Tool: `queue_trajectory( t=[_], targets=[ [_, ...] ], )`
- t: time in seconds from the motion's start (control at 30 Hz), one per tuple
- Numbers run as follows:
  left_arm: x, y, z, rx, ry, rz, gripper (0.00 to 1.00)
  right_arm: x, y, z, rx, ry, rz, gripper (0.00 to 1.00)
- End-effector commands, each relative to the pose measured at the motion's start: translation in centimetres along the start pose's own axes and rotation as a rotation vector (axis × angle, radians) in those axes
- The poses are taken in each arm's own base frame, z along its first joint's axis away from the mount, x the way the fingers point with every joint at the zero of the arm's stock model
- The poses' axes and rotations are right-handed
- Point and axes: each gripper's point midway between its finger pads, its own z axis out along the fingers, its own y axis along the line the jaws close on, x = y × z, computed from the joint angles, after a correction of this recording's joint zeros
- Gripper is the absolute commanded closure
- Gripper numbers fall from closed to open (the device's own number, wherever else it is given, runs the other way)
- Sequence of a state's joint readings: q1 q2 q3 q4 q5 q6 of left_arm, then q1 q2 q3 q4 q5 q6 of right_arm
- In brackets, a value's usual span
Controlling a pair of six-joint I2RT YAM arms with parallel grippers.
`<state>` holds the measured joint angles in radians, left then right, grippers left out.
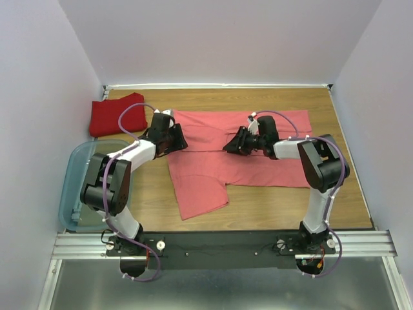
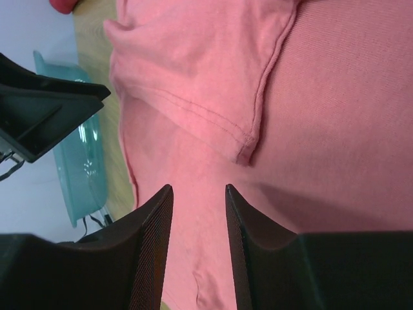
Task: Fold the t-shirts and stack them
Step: Fold the tshirt
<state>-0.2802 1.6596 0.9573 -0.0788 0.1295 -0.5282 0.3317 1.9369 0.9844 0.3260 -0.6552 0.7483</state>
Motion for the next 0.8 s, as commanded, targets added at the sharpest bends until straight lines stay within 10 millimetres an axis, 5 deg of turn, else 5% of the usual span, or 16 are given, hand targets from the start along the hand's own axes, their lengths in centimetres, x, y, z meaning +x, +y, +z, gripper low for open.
queue_trajectory(
  t=[0.0, 0.77],
  targets=[
    [-0.1, -0.7, 1.0, 0.025, -0.005, -0.022, 0.41, -0.2, -0.8, 1.4, 0.029, -0.05, 0.035, 0.55],
    [0.5, -1.7, 2.6, 0.039, 0.027, -0.01, 0.51, -1.4, -3.2, 1.2, 0.148, -0.156, 0.043, 0.56]
  ],
)
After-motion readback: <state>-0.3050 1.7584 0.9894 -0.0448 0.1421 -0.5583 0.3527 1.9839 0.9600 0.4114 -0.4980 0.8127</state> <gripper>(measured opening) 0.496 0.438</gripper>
